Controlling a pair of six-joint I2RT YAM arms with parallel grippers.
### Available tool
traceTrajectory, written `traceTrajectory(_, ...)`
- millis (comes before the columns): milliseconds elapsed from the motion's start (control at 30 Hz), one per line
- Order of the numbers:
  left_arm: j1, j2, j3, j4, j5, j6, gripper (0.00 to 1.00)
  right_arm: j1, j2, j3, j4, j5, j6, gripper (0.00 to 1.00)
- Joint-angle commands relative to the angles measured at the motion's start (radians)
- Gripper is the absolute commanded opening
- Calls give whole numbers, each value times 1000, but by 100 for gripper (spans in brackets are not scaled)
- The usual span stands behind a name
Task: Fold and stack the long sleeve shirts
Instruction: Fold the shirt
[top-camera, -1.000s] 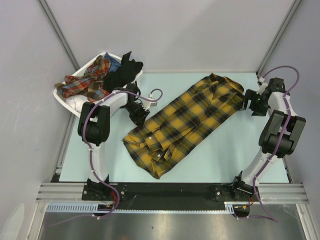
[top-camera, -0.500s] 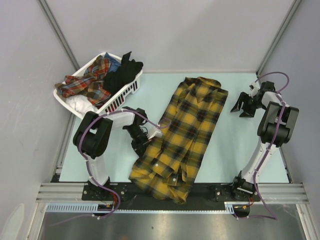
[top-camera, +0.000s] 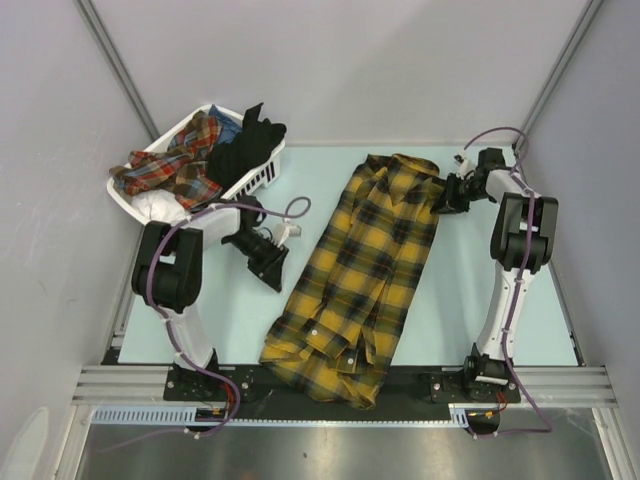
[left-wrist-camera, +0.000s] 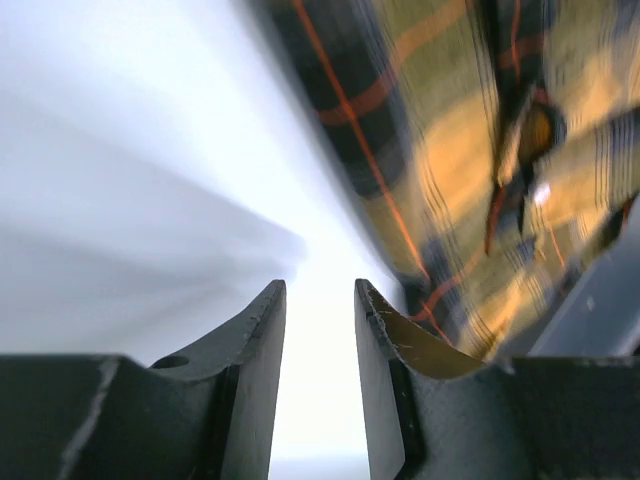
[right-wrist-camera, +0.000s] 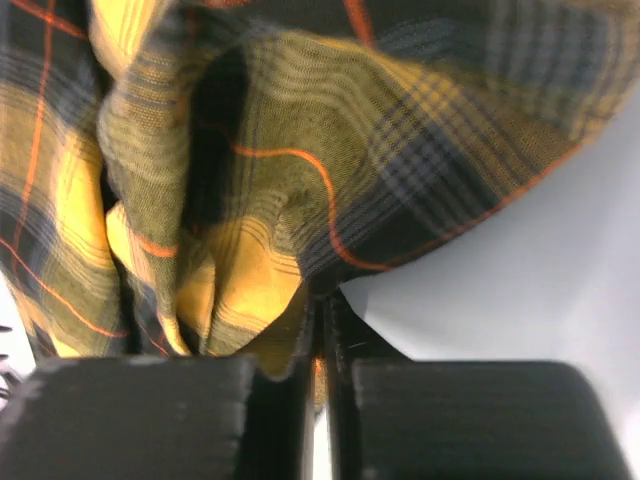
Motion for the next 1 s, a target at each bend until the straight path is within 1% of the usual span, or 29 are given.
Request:
traceTrajectory(0, 31, -47, 73, 118, 86, -80, 39, 39, 88, 130, 2, 105, 16, 0)
traceTrajectory(67, 32, -61, 62, 152, 83, -107, 39, 56, 149, 204, -11, 158, 21, 0)
traceTrajectory(100, 32, -67, 54, 193, 80, -142, 39, 65, 174, 285, -23, 175, 18, 0)
traceTrajectory(133, 35, -82, 45, 219, 67, -166, 38, 70, 195, 337, -47, 197, 13, 0)
traceTrajectory(167, 35, -93, 21, 283, 59, -189, 38, 82, 218, 383, -63, 199, 7, 0)
traceTrajectory(200, 37, -101, 8, 316, 56, -240, 38, 89, 270, 429, -83, 206, 6, 0)
traceTrajectory(233, 37, -108, -5, 346, 48, -264, 39, 97, 295, 533, -101, 217, 3, 0)
traceTrajectory(267, 37, -112, -22, 397, 47, -290, 39, 112, 322, 578, -139, 226, 4, 0)
traceTrajectory(300, 37, -108, -25, 409, 50, -324, 39, 122, 368, 667, -153, 231, -19, 0)
traceTrajectory(333, 37, -99, -26, 423, 50, -343, 39, 131, 390, 698, -170, 240, -27, 0)
traceTrajectory(400, 37, -76, -26, 452, 53, -389, 39, 152, 411, 733, -164, 254, -37, 0)
traceTrajectory(467, 37, -58, -30, 478, 67, -415, 39, 152, 407, 718, -126, 275, -48, 0)
traceTrajectory(500, 37, -53, -32, 486, 70, -436, 39, 184, 402, 711, -117, 281, -53, 0)
traceTrajectory(600, 32, -44, -36, 503, 79, -463, 39, 182, 382, 678, -103, 320, -65, 2)
traceTrajectory(667, 25, -43, -45, 520, 82, -464, 40, 168, 358, 652, -100, 344, -68, 13)
traceTrajectory(733, -3, -29, -47, 523, 76, -464, 40, 134, 326, 640, -104, 338, -71, 21)
traceTrajectory(767, -15, -18, -44, 511, 71, -469, 40, 123, 315, 629, -109, 332, -71, 23)
traceTrajectory(800, -40, 3, -41, 505, 73, -472, 40, 114, 300, 622, -109, 331, -71, 29)
traceTrajectory(833, -54, 14, -41, 503, 77, -476, 40, 96, 287, 615, -123, 317, -74, 42)
traceTrajectory(900, -99, 22, -49, 503, 76, -484, 41, 80, 241, 585, -146, 298, -94, 50)
traceTrajectory(933, -115, 23, -65, 508, 73, -484, 41, 73, 223, 565, -167, 279, -105, 55)
traceTrajectory(967, -129, 22, -78, 512, 73, -495, 40, 54, 170, 542, -176, 254, -112, 57)
